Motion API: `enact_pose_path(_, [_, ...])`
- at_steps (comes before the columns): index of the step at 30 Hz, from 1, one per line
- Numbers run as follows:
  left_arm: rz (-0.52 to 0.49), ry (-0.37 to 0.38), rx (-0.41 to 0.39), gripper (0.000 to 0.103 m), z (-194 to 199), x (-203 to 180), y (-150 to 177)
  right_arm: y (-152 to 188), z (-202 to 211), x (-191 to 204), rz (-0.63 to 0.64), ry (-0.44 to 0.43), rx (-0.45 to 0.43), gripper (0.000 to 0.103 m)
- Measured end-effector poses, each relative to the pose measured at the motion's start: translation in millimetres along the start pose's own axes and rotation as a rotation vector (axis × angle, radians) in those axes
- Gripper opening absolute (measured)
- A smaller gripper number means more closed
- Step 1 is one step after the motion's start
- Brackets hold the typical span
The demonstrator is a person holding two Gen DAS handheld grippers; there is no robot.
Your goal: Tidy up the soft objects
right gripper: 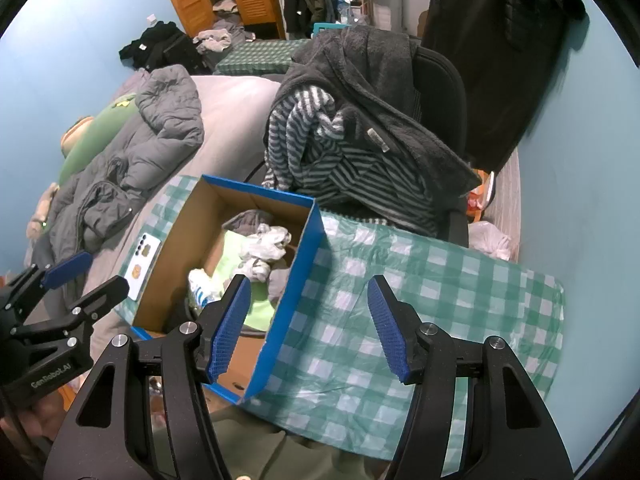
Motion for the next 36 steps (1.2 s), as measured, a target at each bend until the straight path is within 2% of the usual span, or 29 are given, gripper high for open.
enact_pose_path(24, [0.010, -0.004, 0.006, 0.069, -1.5, -0.4, -2.1, -0.8, 0.1, -4.6, 0.004, 0.003, -0.001, 0.060])
enact_pose_path(36, [0.026, -0.011, 0.015, 0.069, -7.0, -1.0, 7.2, -0.4, 0.4, -3.6, -0.002, 0.003, 0.001, 0.060])
Point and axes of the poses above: each gripper's, at about its wrist camera, not at the fingertips, and z roughly against the way its jaws point, x to its left, y to its underside, the point moved 5 cm from there along -z, roughly the way its jaws point, and after that the axes turned 11 degrees about y, right-handed, at the moved point
